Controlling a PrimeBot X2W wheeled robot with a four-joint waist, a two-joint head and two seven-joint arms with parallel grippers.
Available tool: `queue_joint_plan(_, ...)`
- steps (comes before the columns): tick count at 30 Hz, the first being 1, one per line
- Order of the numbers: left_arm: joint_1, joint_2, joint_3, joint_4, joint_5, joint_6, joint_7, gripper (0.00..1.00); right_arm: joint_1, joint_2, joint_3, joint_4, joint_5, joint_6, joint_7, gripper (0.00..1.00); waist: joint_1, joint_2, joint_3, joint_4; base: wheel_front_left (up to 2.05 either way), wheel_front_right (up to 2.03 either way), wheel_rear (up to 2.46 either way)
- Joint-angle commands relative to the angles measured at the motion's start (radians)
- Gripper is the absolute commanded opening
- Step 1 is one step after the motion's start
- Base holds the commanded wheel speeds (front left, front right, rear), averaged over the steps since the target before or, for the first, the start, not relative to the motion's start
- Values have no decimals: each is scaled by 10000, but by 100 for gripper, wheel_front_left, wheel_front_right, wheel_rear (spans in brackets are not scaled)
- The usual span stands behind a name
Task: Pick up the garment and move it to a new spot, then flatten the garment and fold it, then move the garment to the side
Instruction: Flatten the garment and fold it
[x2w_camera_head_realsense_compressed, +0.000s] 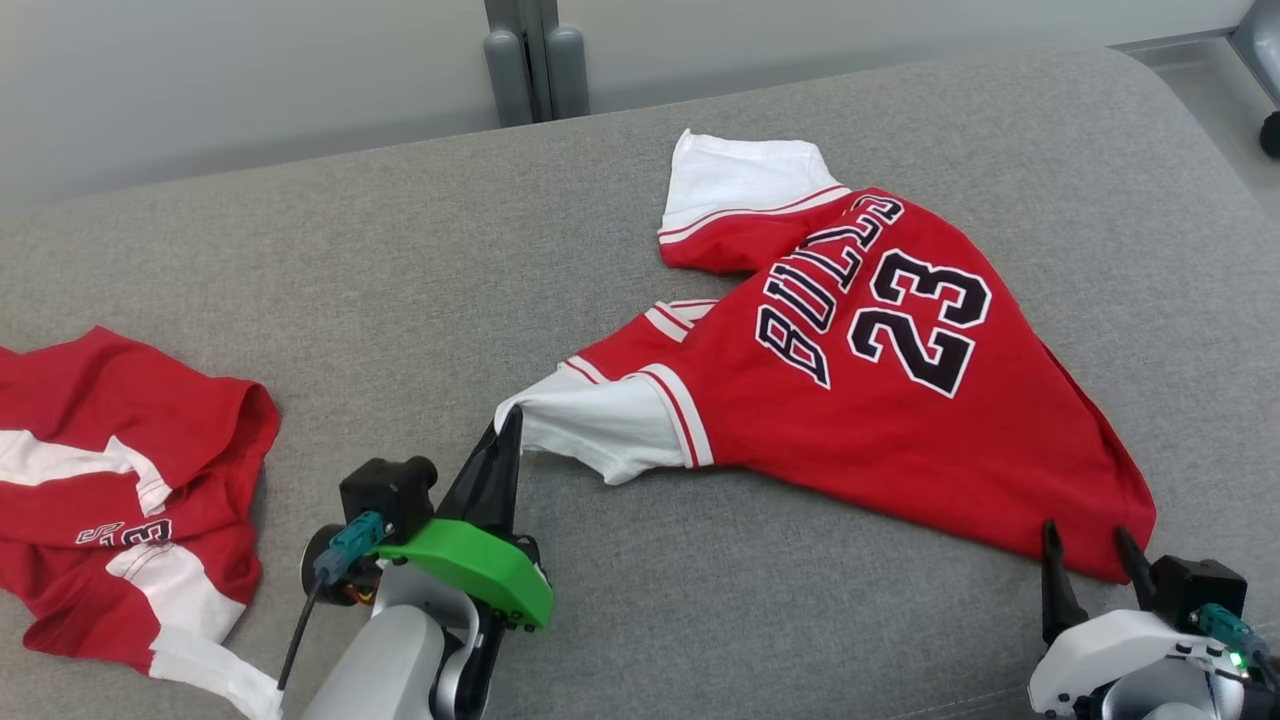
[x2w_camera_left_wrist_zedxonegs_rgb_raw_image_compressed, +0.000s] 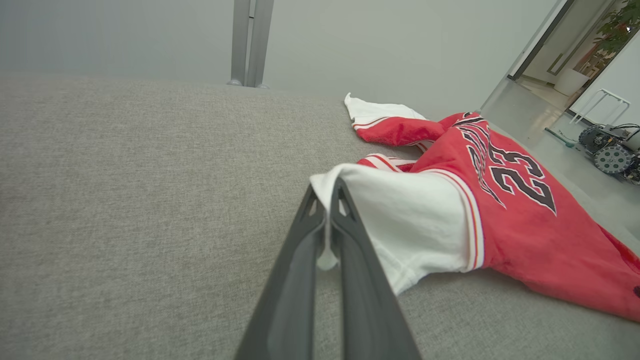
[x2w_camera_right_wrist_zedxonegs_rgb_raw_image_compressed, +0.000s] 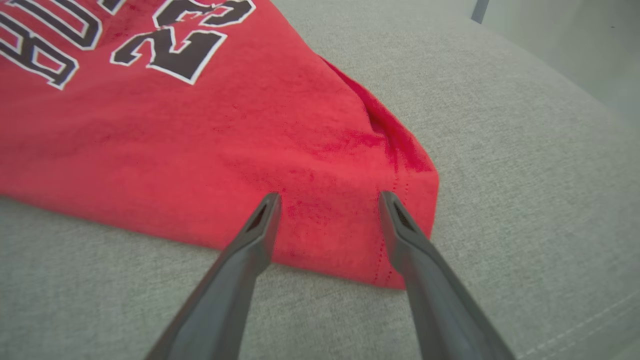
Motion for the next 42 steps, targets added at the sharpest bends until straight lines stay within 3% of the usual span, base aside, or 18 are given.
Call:
queue_joint_plan(1, 254, 30, 162, -109, 158, -19, -27, 0, -123, 21, -32, 332, 299, -13, 56, 100, 0, 0, 1, 39, 0, 0, 0)
queue_joint_plan(5, 529, -58, 561, -362, 454, -146, -30, 0, -332, 8, -132, 1423, 904, -14, 26, 100, 0, 0, -21, 61, 0, 0, 0)
queue_joint_plan(12, 684, -180, 879, -400, 790, -321, -32, 0, -641, 8, -551, 2550, 810, -18, -6, 100, 0, 0, -39, 54, 0, 0, 0)
queue_joint_plan(20, 750, -263, 1075, -350, 1007, -422, -33, 0, -929, 3, -1253, 3244, 390, -27, -48, 100, 0, 0, -102, -3, 0, 0, 0)
queue_joint_plan(26, 772, -294, 1112, -312, 1052, -485, -34, 0, -1257, 40, -759, 3454, 560, -14, -76, 100, 0, 0, -155, -18, 0, 0, 0)
queue_joint_plan(27, 766, -296, 1113, -305, 1049, -495, -34, 0, -1306, 43, -590, 3488, 682, -3, -76, 78, 0, 0, -161, -8, 0, 0, 0)
queue_joint_plan(28, 764, -299, 1124, -302, 1051, -496, -34, 0, -1358, 66, -341, 3509, 865, 8, -78, 34, 0, 0, -170, 5, 0, 0, 0)
queue_joint_plan(29, 766, -301, 1144, -308, 1051, -499, -34, 0, -1392, 92, -139, 3505, 1048, 11, -79, 13, 0, 0, -180, 16, 0, 0, 0)
queue_joint_plan(30, 779, -303, 1171, -310, 1047, -496, -34, 0, -1398, 106, 123, 3447, 1231, 16, -83, 0, 0, 0, -194, 27, 0, 0, 0)
queue_joint_plan(35, 785, -299, 1387, -359, 928, -483, -34, 0, -1331, 31, 1209, 2689, 2255, 6, -97, 0, 0, 0, -279, 81, 0, 0, 0)
queue_joint_plan(42, 325, -298, 2060, -657, 151, -617, -34, 0, -1317, -139, 2951, 198, 3615, -6, 3, 0, 0, 0, -476, 62, 0, 0, 0)
